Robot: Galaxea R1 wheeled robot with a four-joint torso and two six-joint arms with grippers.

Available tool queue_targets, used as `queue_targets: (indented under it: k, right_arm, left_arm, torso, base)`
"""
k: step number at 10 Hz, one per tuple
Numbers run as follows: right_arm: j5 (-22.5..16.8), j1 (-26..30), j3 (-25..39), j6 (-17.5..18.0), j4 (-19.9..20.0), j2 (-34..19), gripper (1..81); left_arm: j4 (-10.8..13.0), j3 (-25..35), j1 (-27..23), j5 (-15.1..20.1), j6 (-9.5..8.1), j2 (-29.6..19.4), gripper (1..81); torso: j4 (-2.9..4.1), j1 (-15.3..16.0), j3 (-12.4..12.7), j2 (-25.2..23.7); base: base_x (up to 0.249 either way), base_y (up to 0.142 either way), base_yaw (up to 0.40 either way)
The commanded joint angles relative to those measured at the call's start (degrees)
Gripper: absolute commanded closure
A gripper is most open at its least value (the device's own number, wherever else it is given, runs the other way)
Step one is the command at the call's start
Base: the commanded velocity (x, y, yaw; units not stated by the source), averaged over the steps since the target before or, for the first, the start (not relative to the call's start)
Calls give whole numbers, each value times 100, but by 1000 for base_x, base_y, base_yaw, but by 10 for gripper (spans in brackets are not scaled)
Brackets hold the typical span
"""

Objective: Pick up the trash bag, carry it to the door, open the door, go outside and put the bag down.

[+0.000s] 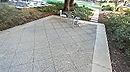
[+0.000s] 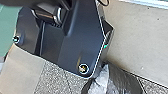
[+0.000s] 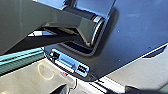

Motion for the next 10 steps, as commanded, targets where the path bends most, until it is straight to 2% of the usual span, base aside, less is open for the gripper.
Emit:
queue_targets:
  k: [1,3,4,7,8,9,10]
  right_arm:
    - [-377,73,74,-13,23,65,10]
    - [-377,64,57,-13,32,57,10]
    - [-368,55,48,-13,41,57,10]
    - [-368,64,74,-13,50,57,10]
    - [-368,64,48,-5,50,57,10]
    - [-368,73,48,-5,50,48,10]
    - [-368,73,48,-5,50,48,10]
  left_arm:
    - [473,-70,130,-281,22,76,811]
    - [525,0,245,-343,23,102,811]
    - [665,62,350,-352,23,128,10]
    - [745,35,657,-396,40,208,10]
    - [876,35,858,-413,58,278,10]
    - [1112,18,1070,-588,58,383,10]
    - [1263,1,1272,-712,58,454,10]
  torso:
    - [0,0,0,0]
    - [0,-2,2,0]
    - [0,-2,2,0]
    - [2,-4,4,0]
    - [-249,-4,4,0]
    - [-503,-4,4,0]
    - [-579,-4,6,0]
  base:
    - [0,0,0]
    - [0,0,0]
    - [0,0,0]
    - [0,0,0]
    - [0,0,0]
    - [0,0,0]
    - [0,0,0]
